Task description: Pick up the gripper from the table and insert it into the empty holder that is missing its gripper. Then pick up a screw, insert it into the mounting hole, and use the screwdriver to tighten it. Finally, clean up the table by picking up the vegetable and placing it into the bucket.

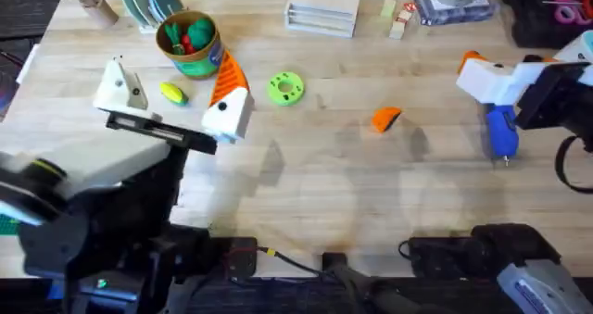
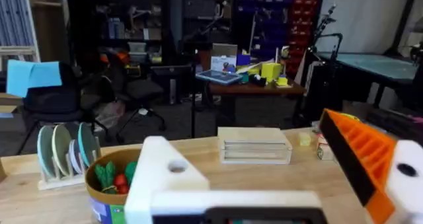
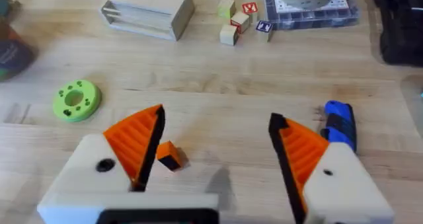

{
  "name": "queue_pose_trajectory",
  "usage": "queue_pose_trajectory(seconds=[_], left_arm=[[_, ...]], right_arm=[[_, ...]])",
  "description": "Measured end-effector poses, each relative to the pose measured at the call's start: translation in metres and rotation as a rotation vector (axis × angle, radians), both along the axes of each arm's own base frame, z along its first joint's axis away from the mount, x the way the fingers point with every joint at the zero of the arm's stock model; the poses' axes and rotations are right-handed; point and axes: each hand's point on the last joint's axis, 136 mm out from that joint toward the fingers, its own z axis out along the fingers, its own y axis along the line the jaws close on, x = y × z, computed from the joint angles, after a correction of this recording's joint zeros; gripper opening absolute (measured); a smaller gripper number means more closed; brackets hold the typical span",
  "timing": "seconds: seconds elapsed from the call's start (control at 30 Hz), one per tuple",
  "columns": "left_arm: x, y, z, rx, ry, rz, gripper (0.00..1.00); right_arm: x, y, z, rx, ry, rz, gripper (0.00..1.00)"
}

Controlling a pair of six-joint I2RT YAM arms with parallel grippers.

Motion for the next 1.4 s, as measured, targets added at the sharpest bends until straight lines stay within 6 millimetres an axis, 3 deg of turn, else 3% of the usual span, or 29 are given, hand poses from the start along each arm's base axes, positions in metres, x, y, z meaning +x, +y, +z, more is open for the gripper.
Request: queue_pose_trajectory(seconds=[0.4,0.7,1.17,1.4], left_arm=[[0.012,-0.004,-0.047,0.008,0.026,-0.011,0.993],[0.013,-0.006,-0.051,0.013,0.043,-0.023,0.993],[0.013,-0.019,-0.112,0.050,0.292,-0.102,0.993],[0.011,-0.025,-0.115,0.110,0.283,-0.134,0.993]], right_arm=[[0.000,0.000,0.000,0.000,0.000,0.000,0.992],[0.000,0.000,0.000,0.000,0.000,0.000,0.992],[0.000,0.000,0.000,0.000,0.001,0.000,0.992],[0.000,0.000,0.000,0.000,0.000,0.000,0.992]])
